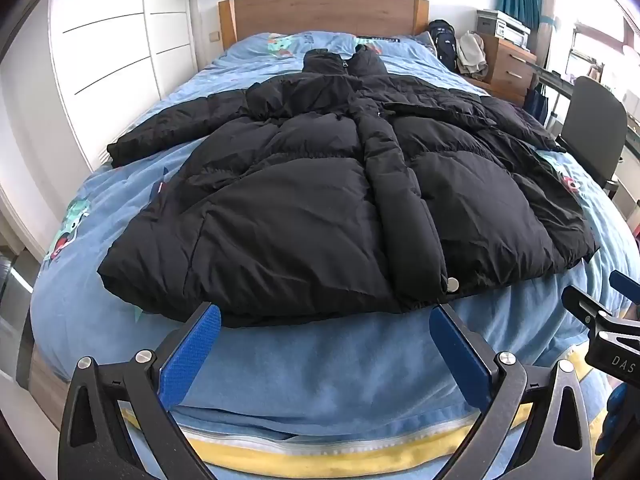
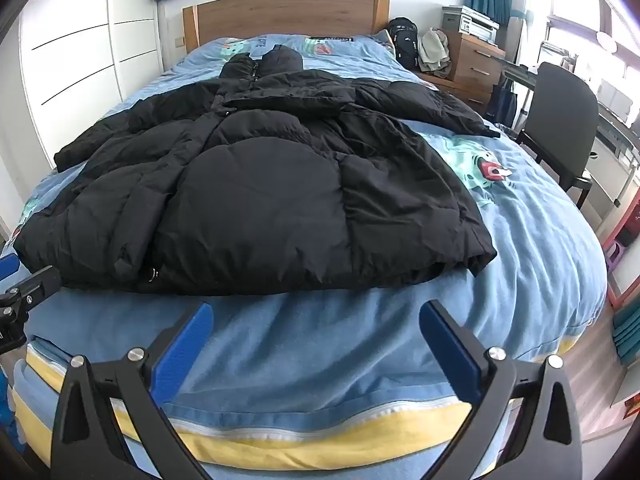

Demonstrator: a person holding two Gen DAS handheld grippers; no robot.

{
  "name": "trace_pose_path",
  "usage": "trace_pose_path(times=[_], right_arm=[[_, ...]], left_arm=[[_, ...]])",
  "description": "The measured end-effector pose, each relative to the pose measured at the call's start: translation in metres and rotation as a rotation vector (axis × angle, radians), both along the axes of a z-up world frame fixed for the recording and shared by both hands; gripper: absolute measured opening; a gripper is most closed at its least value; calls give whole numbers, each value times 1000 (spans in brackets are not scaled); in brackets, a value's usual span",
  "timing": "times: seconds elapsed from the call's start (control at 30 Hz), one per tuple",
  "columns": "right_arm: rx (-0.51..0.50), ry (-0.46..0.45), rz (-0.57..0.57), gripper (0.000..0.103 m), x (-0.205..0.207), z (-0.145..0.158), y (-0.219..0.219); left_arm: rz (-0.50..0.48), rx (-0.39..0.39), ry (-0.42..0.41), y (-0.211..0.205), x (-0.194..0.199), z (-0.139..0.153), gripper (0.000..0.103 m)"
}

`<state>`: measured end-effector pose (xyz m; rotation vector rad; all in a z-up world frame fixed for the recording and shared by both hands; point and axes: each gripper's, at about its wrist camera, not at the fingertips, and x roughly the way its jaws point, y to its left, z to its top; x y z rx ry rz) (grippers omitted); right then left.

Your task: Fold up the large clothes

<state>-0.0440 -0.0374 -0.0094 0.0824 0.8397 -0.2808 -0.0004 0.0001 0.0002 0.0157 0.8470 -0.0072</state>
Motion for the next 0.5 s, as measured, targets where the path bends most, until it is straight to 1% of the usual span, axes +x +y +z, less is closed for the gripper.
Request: trace_pose_path(times=[0.23, 0.27, 0.5], right_arm=[[1, -1, 2, 103, 1, 0, 0], [0, -2, 2, 103, 2, 0, 0], [4, 1, -1, 103, 1, 0, -1]], left_arm=[[0, 1, -10, -1, -6, 2, 102], [-2, -1, 4, -1, -3, -2, 102], [-7, -3, 10, -5, -5, -3, 102]])
